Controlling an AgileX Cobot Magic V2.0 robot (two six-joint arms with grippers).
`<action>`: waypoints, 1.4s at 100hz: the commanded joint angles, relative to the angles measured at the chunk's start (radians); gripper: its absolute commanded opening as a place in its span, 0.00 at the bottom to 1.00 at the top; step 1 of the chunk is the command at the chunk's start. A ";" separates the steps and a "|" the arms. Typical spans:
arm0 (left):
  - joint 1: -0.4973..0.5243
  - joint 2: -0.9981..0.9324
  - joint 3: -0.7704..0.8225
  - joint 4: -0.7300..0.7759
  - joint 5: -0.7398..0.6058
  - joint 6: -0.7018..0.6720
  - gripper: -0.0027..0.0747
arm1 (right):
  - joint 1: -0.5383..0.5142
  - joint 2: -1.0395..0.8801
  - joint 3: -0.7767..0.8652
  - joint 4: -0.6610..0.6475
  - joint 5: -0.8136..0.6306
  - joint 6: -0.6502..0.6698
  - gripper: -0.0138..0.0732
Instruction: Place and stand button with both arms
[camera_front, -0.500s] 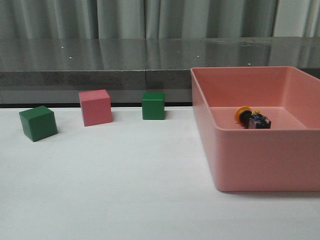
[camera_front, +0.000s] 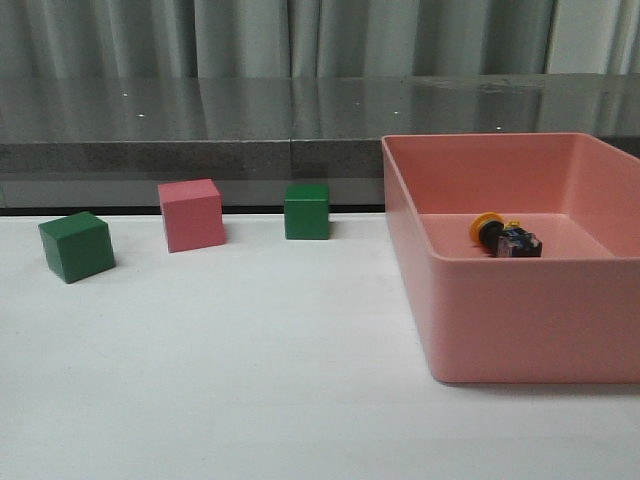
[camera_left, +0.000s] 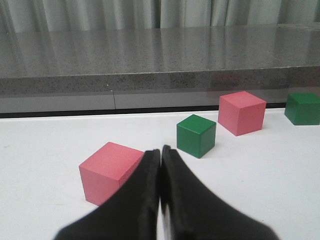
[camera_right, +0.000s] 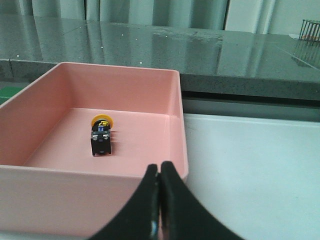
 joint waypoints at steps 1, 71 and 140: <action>0.000 -0.032 0.030 0.002 -0.085 -0.007 0.01 | -0.005 -0.019 -0.012 -0.013 -0.086 -0.004 0.03; 0.000 -0.032 0.030 0.002 -0.085 -0.007 0.01 | -0.003 0.344 -0.647 0.113 0.612 -0.004 0.03; 0.000 -0.032 0.030 0.002 -0.085 -0.007 0.01 | 0.000 0.788 -0.788 0.540 0.574 -0.235 0.62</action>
